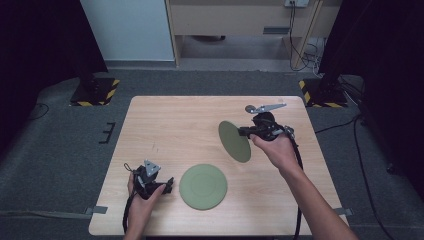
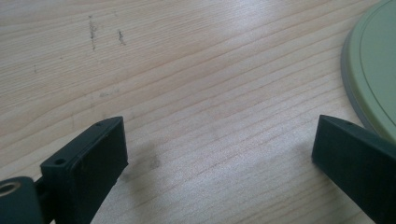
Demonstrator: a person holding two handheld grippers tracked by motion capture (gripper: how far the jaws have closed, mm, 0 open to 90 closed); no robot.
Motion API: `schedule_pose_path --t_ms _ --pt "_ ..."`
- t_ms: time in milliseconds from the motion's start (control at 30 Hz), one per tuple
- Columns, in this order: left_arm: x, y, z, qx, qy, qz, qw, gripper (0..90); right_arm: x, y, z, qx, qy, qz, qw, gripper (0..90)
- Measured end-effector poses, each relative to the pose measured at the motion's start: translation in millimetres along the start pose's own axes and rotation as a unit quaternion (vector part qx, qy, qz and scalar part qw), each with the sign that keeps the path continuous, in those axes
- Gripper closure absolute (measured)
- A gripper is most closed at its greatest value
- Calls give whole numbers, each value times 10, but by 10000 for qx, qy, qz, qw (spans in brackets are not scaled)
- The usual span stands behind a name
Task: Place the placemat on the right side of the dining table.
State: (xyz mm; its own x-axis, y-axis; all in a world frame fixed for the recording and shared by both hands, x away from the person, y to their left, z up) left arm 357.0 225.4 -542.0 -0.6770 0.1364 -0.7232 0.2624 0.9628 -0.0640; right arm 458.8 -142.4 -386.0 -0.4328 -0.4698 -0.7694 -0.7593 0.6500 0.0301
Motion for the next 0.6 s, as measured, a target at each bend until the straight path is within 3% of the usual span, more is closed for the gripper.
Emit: schedule_pose_path --t_ms 300,400,600 --pt "-5 48 -5 -31 -8 -92 10000 27 1 -109 -10 103 -16 43 9999 864" --pt "-9 170 -43 -65 -33 -324 9994 26 5 -176 -34 159 -72 168 9997 864" --pt "21 333 -64 -226 13 -507 9985 29 10 -286 -77 285 -84 228 9993 864"
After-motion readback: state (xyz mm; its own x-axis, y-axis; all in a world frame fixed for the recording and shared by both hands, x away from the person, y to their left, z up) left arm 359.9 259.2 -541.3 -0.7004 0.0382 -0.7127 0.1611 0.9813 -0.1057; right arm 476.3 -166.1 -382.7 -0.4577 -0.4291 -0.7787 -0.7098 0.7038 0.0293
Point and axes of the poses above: each handheld gripper's, and its own axes: z roughly forward along the jaws, x roughly out of its underside, y roughly to its left, the point moved 1 cm from there along z, roughly forward along the jaws, and after that the axes turned 11 degrees about -z, right-handed, at the moved point
